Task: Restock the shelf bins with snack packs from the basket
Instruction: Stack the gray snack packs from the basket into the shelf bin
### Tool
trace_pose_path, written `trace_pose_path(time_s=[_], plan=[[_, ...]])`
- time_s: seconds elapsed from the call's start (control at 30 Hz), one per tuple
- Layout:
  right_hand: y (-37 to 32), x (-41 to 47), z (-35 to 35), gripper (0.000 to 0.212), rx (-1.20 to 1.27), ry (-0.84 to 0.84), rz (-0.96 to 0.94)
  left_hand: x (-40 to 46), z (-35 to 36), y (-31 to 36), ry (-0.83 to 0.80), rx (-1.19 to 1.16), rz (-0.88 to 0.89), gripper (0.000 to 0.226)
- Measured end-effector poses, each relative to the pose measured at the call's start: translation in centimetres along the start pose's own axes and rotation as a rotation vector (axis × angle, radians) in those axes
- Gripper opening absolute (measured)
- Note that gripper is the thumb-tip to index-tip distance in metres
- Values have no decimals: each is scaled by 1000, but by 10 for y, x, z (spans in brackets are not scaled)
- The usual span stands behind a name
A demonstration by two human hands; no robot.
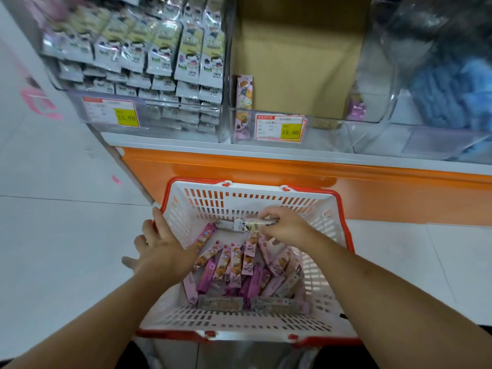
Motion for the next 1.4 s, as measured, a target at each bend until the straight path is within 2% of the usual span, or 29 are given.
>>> trace_pose_path(time_s=[0.07,0.13,0.17,0.23,0.27,0.33,0.43,0.53,0.6,0.67,0.7,0.77,0.93,1.23,1.4], plan=[[-31,-19,-15,34,-10,-77,-37,-8,-9,3,-27,-25,-44,118],[-67,-41,-31,36,-103,-108,-94,-18,-30,19,18,-19,-8,107],[-86,-53,-40,35,-167,-109,-131,-24,-46,34,44,-33,81,94],[-125,-79,-56,32,-260,-100,-208,-40,-82,69,14,-169,338,54],[-143,-93,-64,31,-265,-100,-242,-50,-100,84,-54,-248,440,36],[-174,-120,-77,27,-249,-104,-327,-76,-133,102,-212,-388,546,23],[-205,-154,-94,26,-179,-81,-441,-108,-161,108,-414,-532,615,23],[-216,-170,-100,42,53,-50,-447,-125,-171,103,-497,-656,641,15],[-227,-176,-107,50,64,118,-488,-128,-177,99,-505,-812,605,15],[-244,-186,-114,55,-111,352,-628,-128,-183,96,-464,-946,550,18],[-252,-193,-114,57,-207,410,-710,-127,-186,94,-447,-1005,522,19],[-260,-199,-104,65,-322,387,-797,-125,-190,91,-432,-1080,491,15],[-256,-188,-81,84,-464,275,-729,-118,-198,82,-431,-1147,473,23],[-276,-174,-78,88,-367,320,-765,-107,-220,77,-396,-1146,514,17],[-291,-167,-85,83,-310,371,-777,-97,-233,69,-435,-1225,433,24]])
Point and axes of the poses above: each hand's wrist, its own x-axis towards the middle knuckle, its own z-axis out of the palm, y = z × x, the point moved 7 cm from there along x, towards the middle knuckle, and after that the axes turned 1 degree about -x, right-handed, at the moved point
